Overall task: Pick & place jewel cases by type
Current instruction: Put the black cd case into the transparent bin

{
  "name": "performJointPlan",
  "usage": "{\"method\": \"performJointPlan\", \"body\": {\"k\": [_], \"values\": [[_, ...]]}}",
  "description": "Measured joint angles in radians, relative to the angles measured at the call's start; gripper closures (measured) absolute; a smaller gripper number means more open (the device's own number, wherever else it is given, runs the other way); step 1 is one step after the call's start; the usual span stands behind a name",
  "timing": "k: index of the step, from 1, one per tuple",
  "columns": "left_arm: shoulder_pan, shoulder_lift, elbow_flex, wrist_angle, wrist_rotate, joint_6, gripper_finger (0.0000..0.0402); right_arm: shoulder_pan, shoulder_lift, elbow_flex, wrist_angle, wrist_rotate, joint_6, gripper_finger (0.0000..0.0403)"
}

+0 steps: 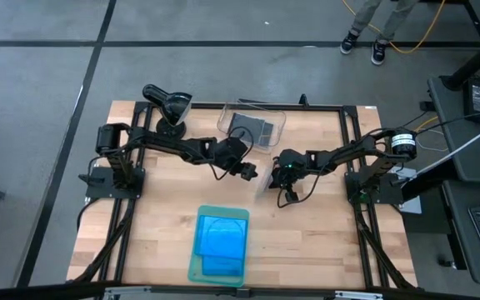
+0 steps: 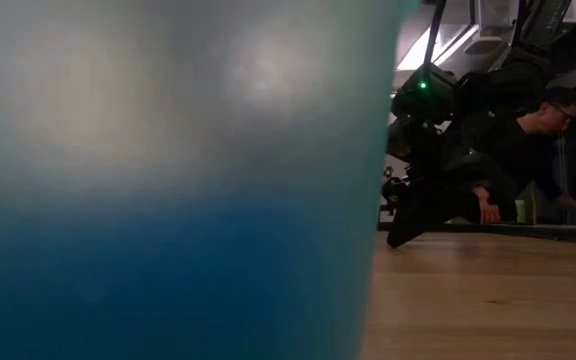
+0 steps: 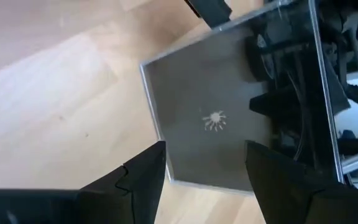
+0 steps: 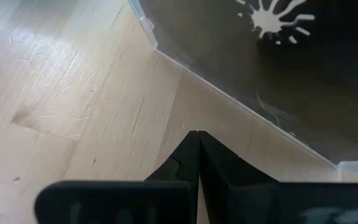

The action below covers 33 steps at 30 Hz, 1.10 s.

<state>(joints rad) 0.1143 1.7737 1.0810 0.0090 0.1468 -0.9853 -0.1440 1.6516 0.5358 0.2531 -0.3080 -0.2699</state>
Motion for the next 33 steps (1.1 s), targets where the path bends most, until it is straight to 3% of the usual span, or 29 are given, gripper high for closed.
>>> {"method": "performJointPlan", "body": {"k": [7, 12, 17, 22, 33], "values": [[0.003, 0.0, 0.0, -0.006, 0.001, -0.024, 0.0192, 0.0, -0.001, 0.0, -0.002, -0.003, 0.003, 0.0393], [0.022, -0.011, 0.019, -0.008, 0.062, -0.052, 0.0192, 0.0, -0.001, 0.0, -0.002, -0.004, 0.003, 0.0393], [0.032, -0.011, 0.179, -0.239, 0.101, 0.054, 0.0193, 0.0, -0.001, -0.001, -0.003, -0.007, 0.002, 0.0393], [0.032, -0.011, 0.378, -0.574, 0.004, 0.213, 0.0206, 0.0, -0.002, -0.001, -0.002, -0.007, 0.0, 0.0393], [-0.017, 0.068, 0.608, -0.713, -0.019, 0.276, 0.0215, 0.0, -0.002, -0.001, -0.003, -0.007, 0.0, 0.0393]]}}
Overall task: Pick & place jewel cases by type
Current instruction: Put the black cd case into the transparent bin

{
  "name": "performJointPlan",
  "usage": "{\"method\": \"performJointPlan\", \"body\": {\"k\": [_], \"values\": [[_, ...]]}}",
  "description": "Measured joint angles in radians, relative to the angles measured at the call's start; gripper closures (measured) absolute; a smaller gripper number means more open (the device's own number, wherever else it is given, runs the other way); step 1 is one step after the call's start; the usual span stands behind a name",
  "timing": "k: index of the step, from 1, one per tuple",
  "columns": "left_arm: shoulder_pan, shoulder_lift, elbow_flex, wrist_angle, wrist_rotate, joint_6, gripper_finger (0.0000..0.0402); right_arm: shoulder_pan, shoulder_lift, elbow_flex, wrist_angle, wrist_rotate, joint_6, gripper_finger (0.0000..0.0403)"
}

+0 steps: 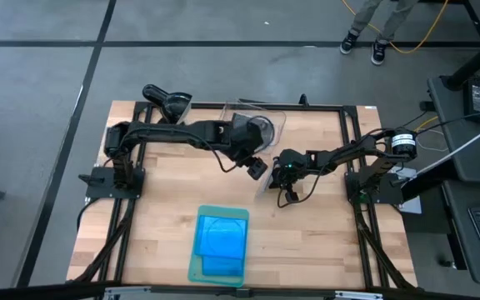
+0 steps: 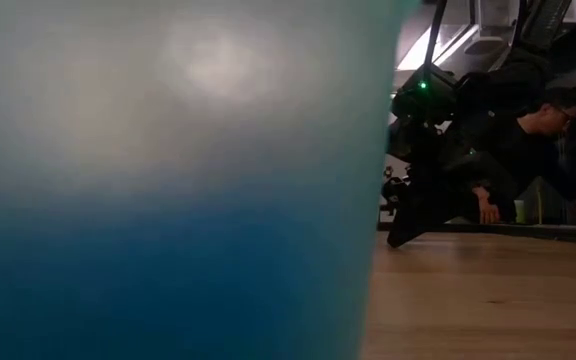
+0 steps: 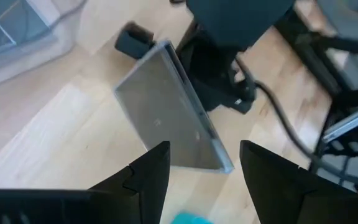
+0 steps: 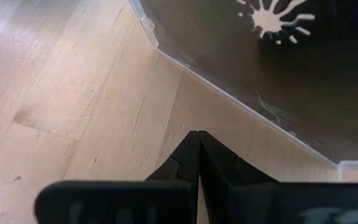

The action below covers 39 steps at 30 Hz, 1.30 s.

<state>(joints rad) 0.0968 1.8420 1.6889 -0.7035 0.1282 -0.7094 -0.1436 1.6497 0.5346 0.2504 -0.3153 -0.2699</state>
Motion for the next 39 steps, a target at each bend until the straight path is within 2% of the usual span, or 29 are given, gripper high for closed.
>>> {"method": "performJointPlan", "body": {"k": [18, 39], "values": [[-0.072, 0.226, 0.339, -0.251, -0.039, 0.016, 0.0215, 0.0, 0.0, 0.0, 0.0, -0.002, -0.003, 0.0393], [-0.077, 0.287, 0.36, -0.279, -0.03, 0.05, 0.0215, 0.0, 0.0, 0.0, 0.0, -0.002, -0.026, 0.0393]]}}
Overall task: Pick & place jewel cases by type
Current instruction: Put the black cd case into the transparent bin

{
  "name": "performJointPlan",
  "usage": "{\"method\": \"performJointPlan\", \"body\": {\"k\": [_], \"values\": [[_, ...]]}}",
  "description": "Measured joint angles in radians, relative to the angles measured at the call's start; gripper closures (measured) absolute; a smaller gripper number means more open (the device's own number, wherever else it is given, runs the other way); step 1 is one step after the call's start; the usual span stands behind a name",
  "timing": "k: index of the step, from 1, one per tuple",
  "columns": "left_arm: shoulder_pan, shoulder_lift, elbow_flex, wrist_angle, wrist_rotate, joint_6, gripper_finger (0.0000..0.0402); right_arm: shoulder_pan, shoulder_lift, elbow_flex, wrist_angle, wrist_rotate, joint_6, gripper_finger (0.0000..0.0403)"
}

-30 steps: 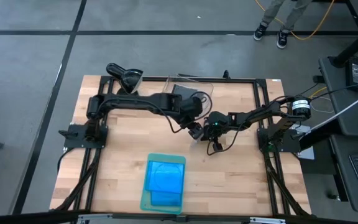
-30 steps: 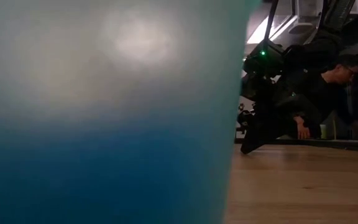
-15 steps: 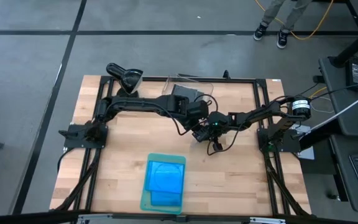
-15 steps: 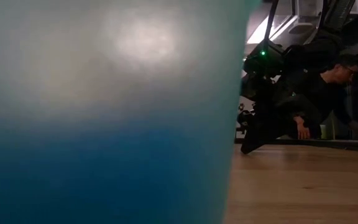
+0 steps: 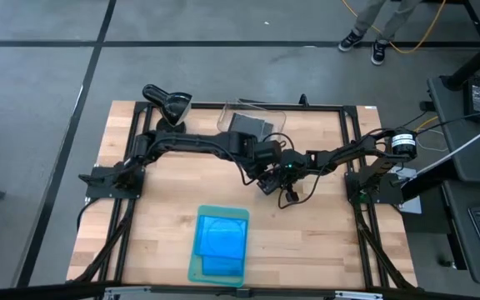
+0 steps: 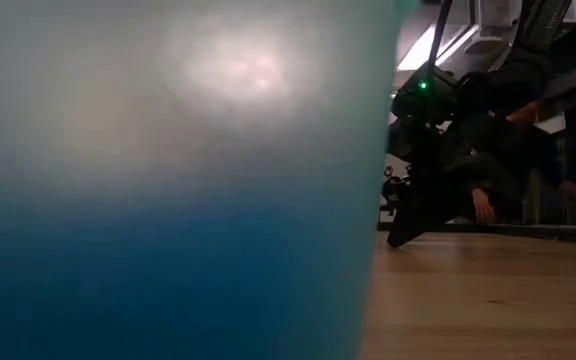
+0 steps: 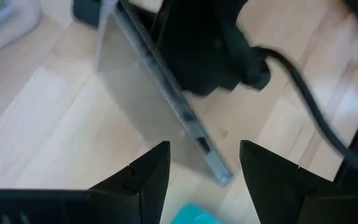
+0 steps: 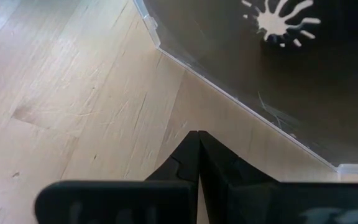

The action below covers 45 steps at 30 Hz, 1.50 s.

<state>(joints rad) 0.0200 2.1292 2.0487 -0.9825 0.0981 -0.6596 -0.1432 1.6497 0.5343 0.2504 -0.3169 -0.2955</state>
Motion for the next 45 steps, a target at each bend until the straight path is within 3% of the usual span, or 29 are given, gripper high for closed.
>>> {"method": "performJointPlan", "body": {"k": [18, 24, 34, 39, 45], "values": [[0.004, 0.042, -0.001, 0.04, 0.049, 0.012, 0.0215, 0.0, 0.0, 0.0, 0.0, 0.0, -0.018, 0.0393], [0.024, 0.041, -0.001, 0.027, 0.01, 0.033, 0.0216, -0.002, 0.0, 0.0, -0.001, -0.001, -0.026, 0.0393], [0.03, 0.076, -0.002, 0.025, 0.057, 0.035, 0.0244, -0.003, 0.0, 0.0, -0.001, -0.002, -0.026, 0.0393], [0.032, 0.063, 0.0, 0.011, 0.029, 0.043, 0.0253, -0.003, 0.0, 0.0, -0.001, -0.002, -0.022, 0.0393], [0.041, 0.047, 0.0, -0.148, -0.114, 0.119, 0.0259, -0.003, 0.0, 0.0, -0.005, -0.001, 0.019, 0.0393]]}}
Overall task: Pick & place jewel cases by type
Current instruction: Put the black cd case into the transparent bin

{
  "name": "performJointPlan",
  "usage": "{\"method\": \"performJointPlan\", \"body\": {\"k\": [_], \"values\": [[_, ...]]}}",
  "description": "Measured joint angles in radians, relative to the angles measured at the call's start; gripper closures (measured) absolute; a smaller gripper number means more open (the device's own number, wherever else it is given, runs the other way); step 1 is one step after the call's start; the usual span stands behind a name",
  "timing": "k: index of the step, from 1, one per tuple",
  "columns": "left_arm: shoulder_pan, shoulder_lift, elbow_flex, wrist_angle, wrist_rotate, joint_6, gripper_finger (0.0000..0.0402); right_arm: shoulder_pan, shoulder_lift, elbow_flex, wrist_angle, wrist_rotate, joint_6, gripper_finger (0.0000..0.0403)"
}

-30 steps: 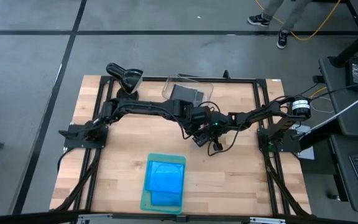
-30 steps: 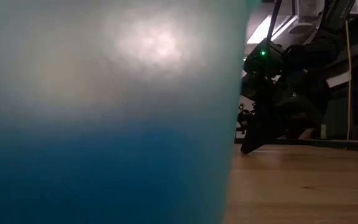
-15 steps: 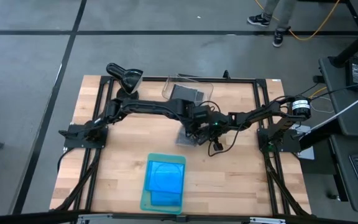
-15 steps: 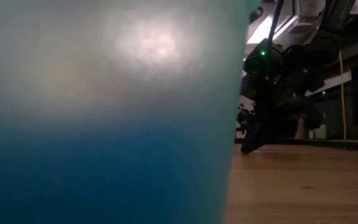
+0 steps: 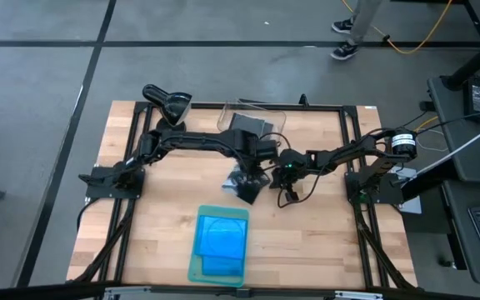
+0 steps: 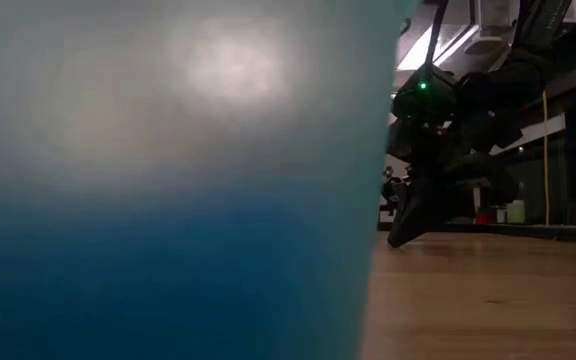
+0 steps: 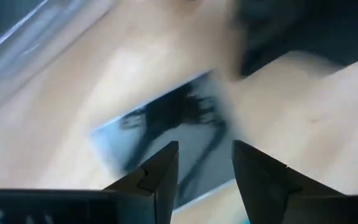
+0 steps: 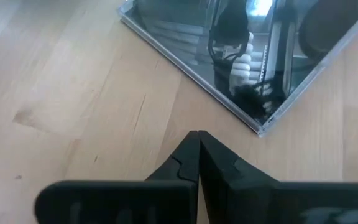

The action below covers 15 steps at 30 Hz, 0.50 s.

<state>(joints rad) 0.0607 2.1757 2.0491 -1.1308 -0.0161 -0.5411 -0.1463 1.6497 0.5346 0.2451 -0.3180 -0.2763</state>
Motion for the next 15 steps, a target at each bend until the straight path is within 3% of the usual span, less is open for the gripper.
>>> {"method": "performJointPlan", "body": {"k": [4, 10, 15], "values": [[0.014, -0.002, -0.031, -0.099, -0.075, 0.047, 0.0259, 0.0, 0.0, 0.0, 0.0, 0.0, 0.035, 0.0393], [0.058, -0.001, -0.15, -0.077, -0.035, 0.07, 0.0259, 0.0, 0.0, 0.0, -0.001, 0.0, 0.084, 0.0393], [0.099, -0.03, -0.287, 0.041, 0.033, 0.083, 0.0258, 0.0, 0.0, 0.0, -0.002, 0.001, 0.118, 0.0393]]}}
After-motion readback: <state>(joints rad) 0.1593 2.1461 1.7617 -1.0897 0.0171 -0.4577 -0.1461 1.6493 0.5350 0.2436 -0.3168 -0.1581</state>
